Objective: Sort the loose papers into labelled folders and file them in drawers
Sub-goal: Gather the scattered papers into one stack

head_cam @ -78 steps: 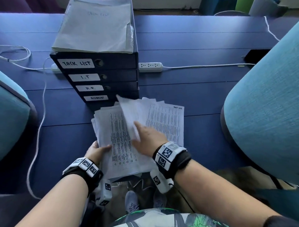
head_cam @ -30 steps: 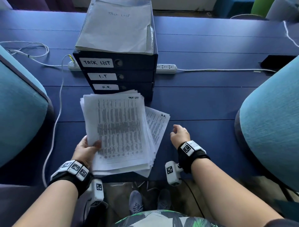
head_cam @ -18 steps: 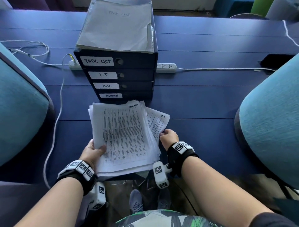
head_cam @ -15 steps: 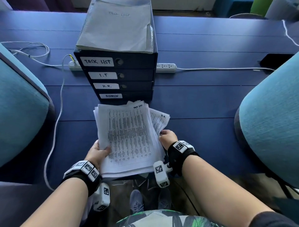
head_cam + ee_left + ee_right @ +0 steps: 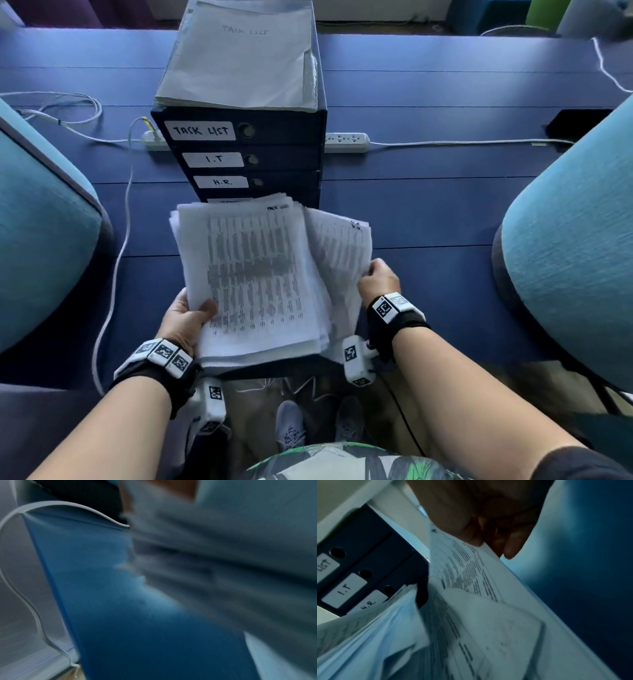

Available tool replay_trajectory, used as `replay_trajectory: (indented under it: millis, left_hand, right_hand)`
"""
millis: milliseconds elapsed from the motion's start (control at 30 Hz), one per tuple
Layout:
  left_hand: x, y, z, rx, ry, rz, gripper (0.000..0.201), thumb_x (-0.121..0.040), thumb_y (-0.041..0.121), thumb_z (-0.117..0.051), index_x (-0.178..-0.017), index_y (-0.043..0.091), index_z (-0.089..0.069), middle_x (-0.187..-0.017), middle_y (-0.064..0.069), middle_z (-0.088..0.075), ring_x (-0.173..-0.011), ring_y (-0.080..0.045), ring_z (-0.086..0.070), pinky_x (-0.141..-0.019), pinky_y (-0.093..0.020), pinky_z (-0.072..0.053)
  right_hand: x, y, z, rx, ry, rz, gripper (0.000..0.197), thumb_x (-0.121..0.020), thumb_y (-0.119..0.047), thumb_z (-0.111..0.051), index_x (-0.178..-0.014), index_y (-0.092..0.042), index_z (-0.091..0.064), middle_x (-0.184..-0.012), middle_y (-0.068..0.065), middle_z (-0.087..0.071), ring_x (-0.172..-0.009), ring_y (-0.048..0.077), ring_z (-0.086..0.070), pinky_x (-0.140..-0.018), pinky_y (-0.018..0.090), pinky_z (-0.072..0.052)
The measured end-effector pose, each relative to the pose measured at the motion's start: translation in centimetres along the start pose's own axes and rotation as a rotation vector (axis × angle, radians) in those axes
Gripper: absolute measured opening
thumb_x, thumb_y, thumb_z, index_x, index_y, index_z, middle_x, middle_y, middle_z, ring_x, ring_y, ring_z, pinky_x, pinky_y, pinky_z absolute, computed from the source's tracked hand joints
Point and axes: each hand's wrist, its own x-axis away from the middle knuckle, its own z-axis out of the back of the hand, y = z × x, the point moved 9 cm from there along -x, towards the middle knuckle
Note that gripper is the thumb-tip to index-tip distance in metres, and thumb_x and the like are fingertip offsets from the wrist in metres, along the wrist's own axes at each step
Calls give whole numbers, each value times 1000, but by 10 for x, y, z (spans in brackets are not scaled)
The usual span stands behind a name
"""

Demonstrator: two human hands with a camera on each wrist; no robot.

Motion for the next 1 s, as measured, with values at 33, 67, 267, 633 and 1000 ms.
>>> replay_trajectory:
  millis: [33,67,267,633,1000]
  left_hand:
    - [-2,2,5,12,18,-7,35,-89,-13,-54,-110,15,-55,-90,-9,-63,-76,-25,-60,-78,-42,-52]
    - [-3,2,10,19,35,-11,36,-88,-13,-54,-112,14,-55,-89,-8,-63,-75,-24,-59,-82,-43,-51]
    - [2,-12,-4,-2,-9,46,38,-90,-13,-53,-115,16,-56,-94,-11,-64,-83,-30,-61,-84,-47,-49]
    - [18,-16,-62,-109,-158,74,34,-92,-11,-50,-115,13,-51,-97,-13,-64,-78,-24,-61,-68,-36,-51]
    - [-46,-79,-39,-186,-153,132,106,-60,85,-61,-139,17,-44,-142,-4,-51,-130,-27,-49,-111,-55,-34]
  right_hand:
    - [-2,-1,12,8,49,23,10,-89,-12,-42,-89,-13,-51,-80,2,-54,-76,26,-49,-66,27,-36]
    - [-6,2,17,3,54,27,10,-92,-16,-41,-93,-15,-51,-84,1,-54,-77,25,-49,-67,27,-36]
    - [-6,5,1,41,-30,45,7,-90,-13,-46,-91,-9,-51,-92,10,-59,-82,28,-54,-67,27,-36]
    - [53,-104,144,-367,654,853,16,-93,-2,-51,-97,-17,-51,-99,8,-63,-87,14,-57,-72,18,-39]
    - [2,-49,56,-218,166,246,18,-93,-12,-49,-104,-12,-63,-86,2,-63,-81,23,-60,-65,26,-41]
